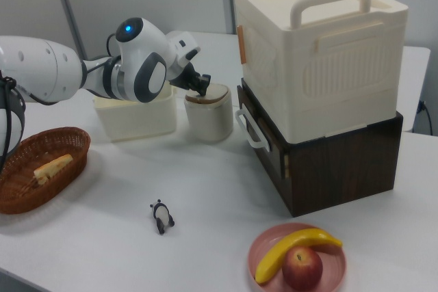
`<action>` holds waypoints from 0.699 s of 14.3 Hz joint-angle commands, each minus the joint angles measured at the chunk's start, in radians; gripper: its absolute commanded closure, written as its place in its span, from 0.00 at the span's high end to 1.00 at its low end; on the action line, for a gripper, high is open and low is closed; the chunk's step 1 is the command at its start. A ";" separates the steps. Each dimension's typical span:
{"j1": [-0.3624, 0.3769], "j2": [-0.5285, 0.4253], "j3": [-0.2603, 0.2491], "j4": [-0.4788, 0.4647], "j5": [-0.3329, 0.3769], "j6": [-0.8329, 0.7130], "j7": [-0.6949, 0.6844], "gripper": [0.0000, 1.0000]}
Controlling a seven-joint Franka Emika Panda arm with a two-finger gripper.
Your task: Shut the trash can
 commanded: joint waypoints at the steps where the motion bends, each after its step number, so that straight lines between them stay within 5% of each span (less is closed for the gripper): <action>1: 0.002 -0.010 -0.004 -0.045 -0.008 0.012 -0.027 0.01; 10: 0.003 0.048 -0.007 -0.036 -0.020 0.017 -0.027 0.01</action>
